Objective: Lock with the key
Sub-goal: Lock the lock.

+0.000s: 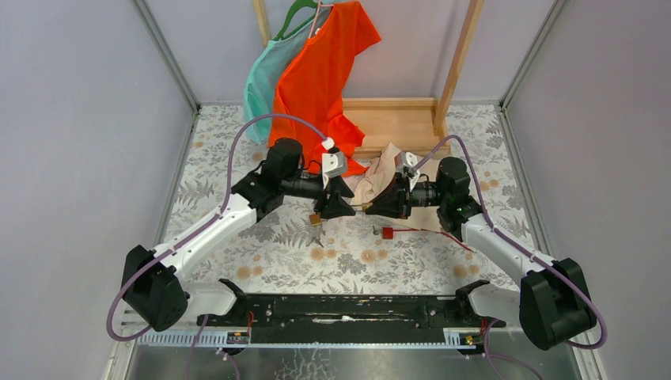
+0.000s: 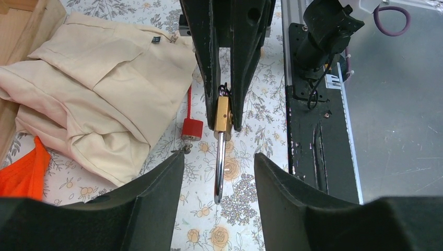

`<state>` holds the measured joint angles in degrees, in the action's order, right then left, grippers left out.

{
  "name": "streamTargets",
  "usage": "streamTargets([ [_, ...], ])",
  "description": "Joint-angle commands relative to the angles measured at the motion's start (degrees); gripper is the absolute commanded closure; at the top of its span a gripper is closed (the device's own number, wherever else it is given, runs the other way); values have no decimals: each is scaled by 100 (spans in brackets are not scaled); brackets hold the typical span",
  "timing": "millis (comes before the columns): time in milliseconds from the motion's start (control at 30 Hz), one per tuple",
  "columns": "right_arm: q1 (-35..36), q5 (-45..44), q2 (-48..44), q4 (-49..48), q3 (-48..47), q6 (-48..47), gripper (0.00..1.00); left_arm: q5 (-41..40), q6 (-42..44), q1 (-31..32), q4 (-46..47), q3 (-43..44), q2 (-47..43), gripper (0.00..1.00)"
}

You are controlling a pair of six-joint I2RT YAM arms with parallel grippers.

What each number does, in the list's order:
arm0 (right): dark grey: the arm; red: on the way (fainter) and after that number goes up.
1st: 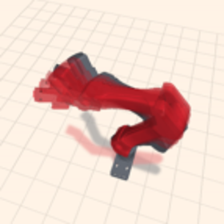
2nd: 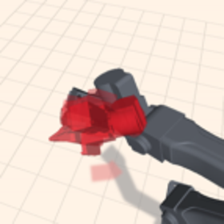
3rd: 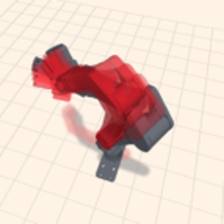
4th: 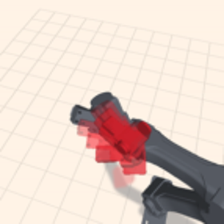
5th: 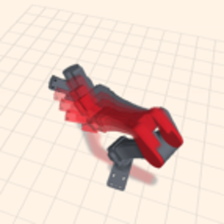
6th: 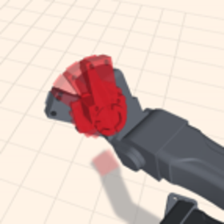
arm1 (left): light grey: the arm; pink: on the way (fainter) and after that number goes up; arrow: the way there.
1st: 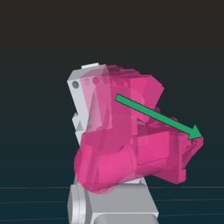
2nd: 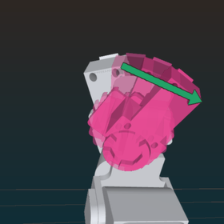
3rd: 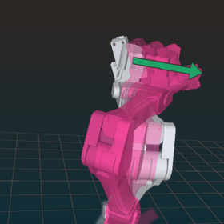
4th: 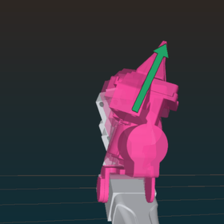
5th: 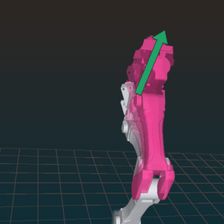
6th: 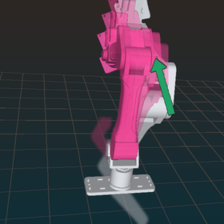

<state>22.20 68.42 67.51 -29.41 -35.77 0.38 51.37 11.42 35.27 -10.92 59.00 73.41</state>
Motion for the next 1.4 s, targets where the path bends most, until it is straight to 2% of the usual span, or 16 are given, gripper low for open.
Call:
streamTargets([
  [0, 46, 83, -163, -844, -108, 529, 100, -27, 98, 45, 222, 24, 127, 41],
  [100, 32, 86, -180, -908, -106, 602, 100, 38, 89, 89, 222, 24, 200, 43],
  [233, 30, 75, -185, -929, -106, 624, 100, 78, 59, 140, 222, 73, 288, 54],
  [400, 24, 51, -206, -904, -93, 567, 100, 135, 16, 154, 168, 221, 422, 80],
  [500, -53, -67, -243, -495, -145, 151, 98, 127, 97, 153, 87, 265, 385, 97],
  [533, -97, -112, -246, -274, -186, 1, 93, 123, 108, 156, 82, 253, 354, 100],
  [600, -208, -184, -249, 153, -290, -218, 78, 100, 153, 149, 79, 220, 256, 100],
  [700, -339, -244, -274, 739, -498, -524, 47, -36, 263, 147, 22, 177, 141, 100],
  [733, -362, -276, -312, 1039, -587, -748, 40, -104, 312, 147, -16, 169, 106, 100],
  [800, -389, -337, -386, 1634, -758, -1222, 33, -258, 378, 143, -33, 130, 54, 100],
  [1000, -397, -225, -387, 2706, -1170, -2029, 35, -495, 431, 134, -58, 104, -17, 100],
  [1167, -391, -14, -397, 2365, -1143, -1547, 36, -551, 472, 136, -141, 164, 92, 100],
  [1367, -392, -5, -437, 2183, -1091, -1370, 47, -600, 478, 148, -148, 173, 129, 100],
])
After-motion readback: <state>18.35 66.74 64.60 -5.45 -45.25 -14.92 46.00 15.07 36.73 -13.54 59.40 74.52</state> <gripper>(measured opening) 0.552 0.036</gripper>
